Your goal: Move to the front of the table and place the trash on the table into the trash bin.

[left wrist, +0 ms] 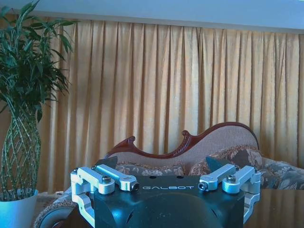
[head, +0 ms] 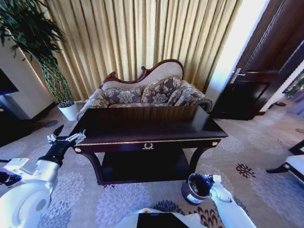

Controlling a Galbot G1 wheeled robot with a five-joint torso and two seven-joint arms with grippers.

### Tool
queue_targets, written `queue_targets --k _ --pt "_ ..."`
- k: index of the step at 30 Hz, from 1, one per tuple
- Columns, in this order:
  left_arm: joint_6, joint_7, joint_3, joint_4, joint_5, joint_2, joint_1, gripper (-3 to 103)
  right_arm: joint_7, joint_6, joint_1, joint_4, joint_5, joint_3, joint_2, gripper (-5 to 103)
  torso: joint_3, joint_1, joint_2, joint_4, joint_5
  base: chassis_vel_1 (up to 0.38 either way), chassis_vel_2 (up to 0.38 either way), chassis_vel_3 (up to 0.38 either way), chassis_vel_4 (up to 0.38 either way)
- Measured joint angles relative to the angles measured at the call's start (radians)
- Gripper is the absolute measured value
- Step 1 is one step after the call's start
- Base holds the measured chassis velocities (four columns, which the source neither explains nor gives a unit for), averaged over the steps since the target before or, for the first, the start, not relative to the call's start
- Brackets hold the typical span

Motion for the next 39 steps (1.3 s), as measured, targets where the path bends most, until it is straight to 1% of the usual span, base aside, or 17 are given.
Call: queue_targets --k 3,4,7,9,12,13,16,18,21,24,28,30,32,35,36,39 --pt "0.000 0.000 0.004 -0.001 0.003 -0.002 -0.001 100 -0.001 -0.001 -0.003 0.010 0.000 0.001 0.002 36 0.000 0.000 0.000 0.0001 -0.0001 0.000 0.000 0.000 0.000" --pt "0.000 0.000 0.004 -0.001 0.003 -0.002 -0.001 100 -0.001 -0.001 -0.003 0.010 0.000 0.001 0.002 36 0.000 0.000 0.000 0.0001 -0.0001 0.000 0.000 0.000 0.000" --pt "0.001 0.000 0.006 -0.001 0.005 -0.005 -0.001 100 -0.003 -0.002 -0.006 0.017 0.001 0.003 0.002 52 0.000 0.000 0.000 0.0000 0.0000 0.000 0.000 0.000 0.000" --pt "0.001 0.000 0.006 -0.001 0.005 -0.005 -0.001 100 -0.003 -0.002 -0.008 0.018 0.001 0.003 0.002 52 0.000 0.000 0.000 0.0001 0.0000 0.000 0.000 0.000 0.000" --pt "0.001 0.000 0.006 -0.001 0.005 -0.007 0.000 100 -0.003 -0.003 -0.011 0.021 0.002 0.006 0.003 69 0.000 0.000 0.000 0.0000 0.0000 0.000 0.000 0.000 0.000" --pt "0.001 0.000 0.006 -0.001 0.005 -0.007 0.000 100 -0.003 -0.003 -0.011 0.021 0.002 0.006 0.003 69 0.000 0.000 0.000 0.0000 0.0000 0.000 0.000 0.000 0.000" --pt "0.001 0.000 0.005 -0.001 0.005 -0.007 0.001 100 -0.003 -0.003 -0.015 0.021 0.002 0.008 0.007 85 0.000 0.000 0.000 0.0000 0.0000 0.000 0.000 0.000 0.000" --pt "0.001 0.000 0.004 -0.001 0.005 -0.007 0.001 100 -0.003 -0.003 -0.015 0.021 0.002 0.008 0.008 85 0.000 0.000 0.000 0.0000 0.0000 0.000 0.000 0.000 0.000" --pt "0.000 0.000 0.001 0.000 0.005 -0.006 0.001 100 -0.004 -0.007 -0.017 0.021 0.003 0.012 0.010 99 0.000 0.000 0.000 0.0000 0.0000 0.000 0.000 0.000 0.000" --pt "-0.001 0.000 0.000 0.000 0.005 -0.006 0.001 100 -0.010 -0.025 -0.025 0.042 0.013 0.019 0.009 100 0.000 0.000 0.000 -0.0001 0.0002 0.000 0.000 0.000 0.000" --pt "-0.001 0.000 -0.004 -0.001 0.004 -0.007 0.001 100 -0.048 -0.029 -0.052 0.125 0.074 0.038 -0.005 100 0.000 0.000 0.000 0.0001 0.0003 0.000 0.000 0.000 0.000" --pt "-0.002 0.000 -0.015 -0.001 0.002 -0.008 0.004 100 -0.079 -0.014 -0.074 0.182 0.091 0.060 -0.022 100 0.000 0.000 0.000 0.0002 -0.0002 0.000 0.000 0.000 0.000" --pt "-0.003 0.000 -0.023 -0.001 -0.001 -0.009 0.006 100 -0.094 -0.002 -0.088 0.210 0.096 0.074 -0.033 100 0.000 0.000 0.000 0.0001 -0.0001 0.000 0.000 0.000 0.000" --pt "-0.014 0.000 -0.049 0.005 -0.009 -0.009 0.017 100 -0.146 0.017 -0.152 0.320 0.157 0.118 -0.068 100 0.000 0.000 0.000 0.0002 -0.0001 0.000 0.000 0.000 0.000" --pt "-0.014 0.000 -0.049 0.005 -0.009 -0.009 0.017 100 -0.146 0.017 -0.152 0.320 0.157 0.118 -0.068 100 0.000 0.000 0.000 0.0002 -0.0001 0.000 0.000 0.000 0.000" --pt "-0.019 0.001 -0.063 0.015 -0.012 -0.009 0.019 100 -0.185 0.033 -0.221 0.424 0.225 0.158 -0.087 100 0.000 0.000 0.000 -0.0002 0.0001 0.000 0.000 0.000 0.000"
